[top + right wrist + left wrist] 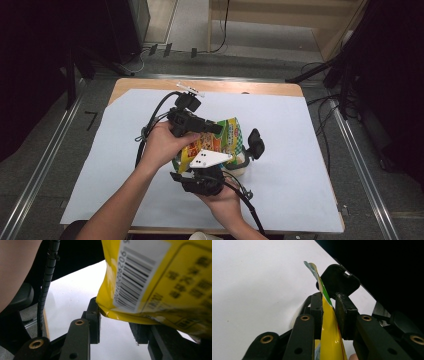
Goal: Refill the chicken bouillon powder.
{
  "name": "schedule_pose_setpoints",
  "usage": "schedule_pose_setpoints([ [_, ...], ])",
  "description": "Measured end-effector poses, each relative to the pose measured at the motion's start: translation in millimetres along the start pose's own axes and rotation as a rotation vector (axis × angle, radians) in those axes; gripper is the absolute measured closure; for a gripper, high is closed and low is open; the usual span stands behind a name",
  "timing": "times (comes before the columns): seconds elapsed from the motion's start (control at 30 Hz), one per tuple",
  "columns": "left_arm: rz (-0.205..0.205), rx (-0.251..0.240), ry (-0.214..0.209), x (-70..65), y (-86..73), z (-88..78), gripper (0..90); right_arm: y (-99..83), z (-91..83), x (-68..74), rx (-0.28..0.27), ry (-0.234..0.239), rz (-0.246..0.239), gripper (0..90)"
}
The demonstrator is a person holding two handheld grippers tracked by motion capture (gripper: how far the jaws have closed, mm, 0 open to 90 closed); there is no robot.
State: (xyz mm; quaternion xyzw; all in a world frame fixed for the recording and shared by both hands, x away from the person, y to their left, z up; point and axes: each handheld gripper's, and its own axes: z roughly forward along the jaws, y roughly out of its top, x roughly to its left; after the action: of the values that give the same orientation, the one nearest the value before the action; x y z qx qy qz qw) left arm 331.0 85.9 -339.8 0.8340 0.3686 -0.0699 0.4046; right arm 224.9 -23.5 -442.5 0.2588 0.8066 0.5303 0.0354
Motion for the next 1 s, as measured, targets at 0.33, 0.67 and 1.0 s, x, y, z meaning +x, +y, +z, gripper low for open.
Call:
schedule_pose_setpoints([
  [0.33,0.009,0.002,-0.003,-2.6,0.4,1.9,78.6,-1.8,1.4,-1.6,0.008,-0.007,0.005,65.9],
  [0.67,0.018,-0.019,0.0,-5.9,0.7,-1.5,78.7,1.0,1.3,-3.4,0.007,-0.004,0.004,66.0],
  [1.0,0.005,-0.017,0.002,-2.1,0.3,-2.5,78.4,2.5,5.3,-4.7,0.009,0.001,0.007,66.1],
])
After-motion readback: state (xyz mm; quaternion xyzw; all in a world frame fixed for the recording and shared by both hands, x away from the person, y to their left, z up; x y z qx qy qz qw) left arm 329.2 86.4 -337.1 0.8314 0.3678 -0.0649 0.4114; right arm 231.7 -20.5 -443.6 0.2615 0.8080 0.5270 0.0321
